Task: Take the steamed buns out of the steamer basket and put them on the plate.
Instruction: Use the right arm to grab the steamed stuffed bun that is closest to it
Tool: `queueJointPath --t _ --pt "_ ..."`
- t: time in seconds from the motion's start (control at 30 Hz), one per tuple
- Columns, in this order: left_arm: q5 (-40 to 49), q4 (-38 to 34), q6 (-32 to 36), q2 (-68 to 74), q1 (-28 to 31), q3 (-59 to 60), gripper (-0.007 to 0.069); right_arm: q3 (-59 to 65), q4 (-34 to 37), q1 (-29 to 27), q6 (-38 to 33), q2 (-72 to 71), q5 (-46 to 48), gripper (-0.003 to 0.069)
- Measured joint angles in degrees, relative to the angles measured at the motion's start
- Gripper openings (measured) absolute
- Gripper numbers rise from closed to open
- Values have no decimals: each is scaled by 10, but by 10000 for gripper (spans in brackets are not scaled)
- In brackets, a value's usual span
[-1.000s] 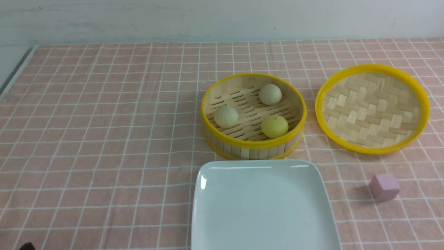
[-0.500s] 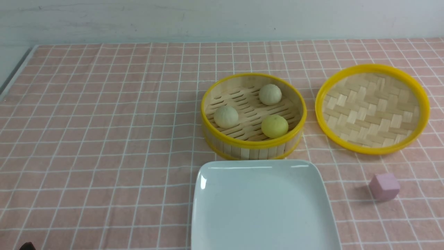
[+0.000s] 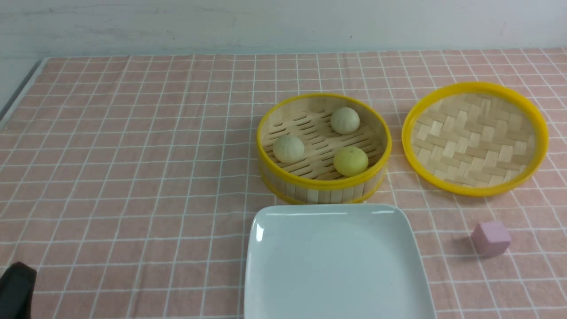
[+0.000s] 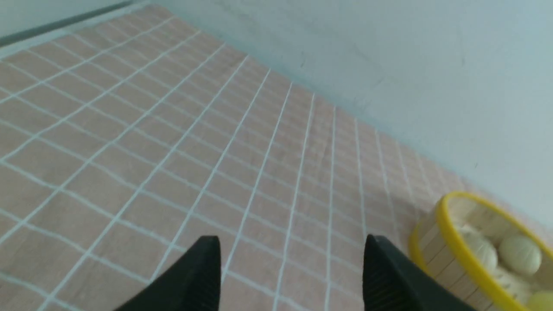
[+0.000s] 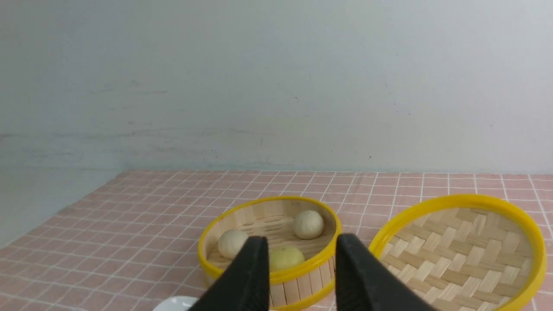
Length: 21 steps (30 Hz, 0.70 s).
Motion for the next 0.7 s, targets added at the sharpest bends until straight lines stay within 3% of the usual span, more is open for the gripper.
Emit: queueJointPath --t 0.17,0.53,0.6,0.7 --pt "-57 -59 0 0 0 0 453 0 13 0 -25 0 26 240" --pt "-73 -86 -21 0 0 0 453 -1 15 0 -29 0 67 240" --pt "-42 -91 -45 0 0 -12 452 -7 15 0 -29 1 85 240" --pt "19 -73 -27 0 0 -60 444 -32 14 0 -30 19 98 240"
